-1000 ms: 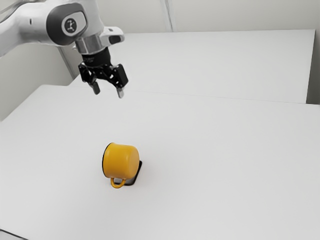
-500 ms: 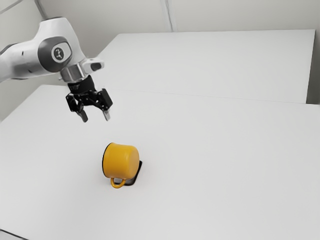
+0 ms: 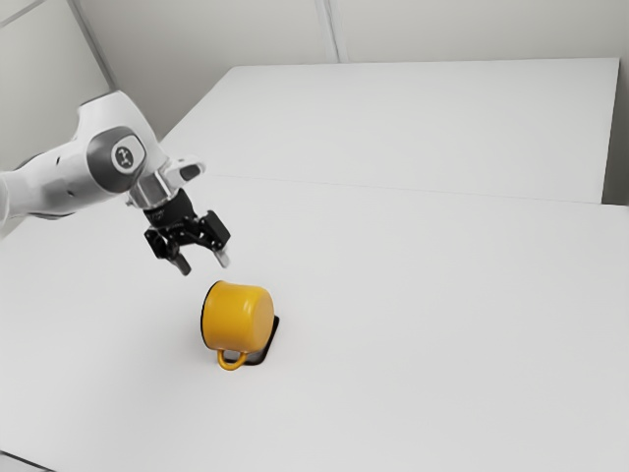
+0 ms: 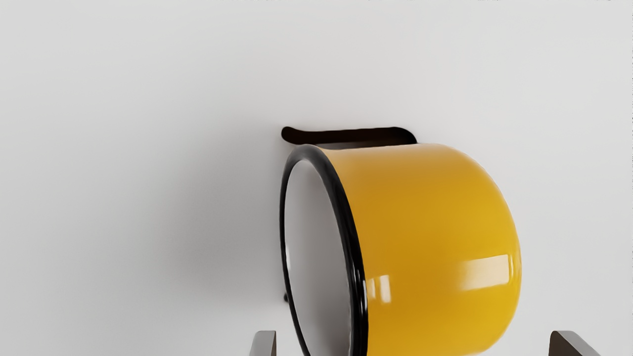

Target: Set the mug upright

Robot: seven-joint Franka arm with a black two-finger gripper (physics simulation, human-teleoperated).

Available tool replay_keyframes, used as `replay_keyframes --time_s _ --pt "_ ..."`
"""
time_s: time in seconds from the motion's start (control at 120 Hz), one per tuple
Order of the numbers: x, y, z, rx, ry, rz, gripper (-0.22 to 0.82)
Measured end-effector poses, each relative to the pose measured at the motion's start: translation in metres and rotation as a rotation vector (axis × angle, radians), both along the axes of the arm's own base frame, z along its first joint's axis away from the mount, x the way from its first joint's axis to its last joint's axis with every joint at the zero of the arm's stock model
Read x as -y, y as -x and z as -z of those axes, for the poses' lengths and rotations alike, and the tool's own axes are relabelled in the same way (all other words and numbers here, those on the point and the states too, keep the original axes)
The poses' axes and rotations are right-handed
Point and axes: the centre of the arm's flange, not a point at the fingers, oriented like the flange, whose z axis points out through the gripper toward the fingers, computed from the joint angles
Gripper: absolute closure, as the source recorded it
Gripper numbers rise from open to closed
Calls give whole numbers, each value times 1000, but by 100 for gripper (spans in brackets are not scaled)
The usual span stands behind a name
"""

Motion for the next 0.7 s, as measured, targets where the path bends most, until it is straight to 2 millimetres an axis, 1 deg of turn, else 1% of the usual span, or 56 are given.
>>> replay_keyframes --time_s 0.333,0.533,0.7 --pt "-3 13 48 22 123 -40 0" --pt "-5 14 58 68 237 -83 0" --pt "-6 22 71 90 320 -107 0"
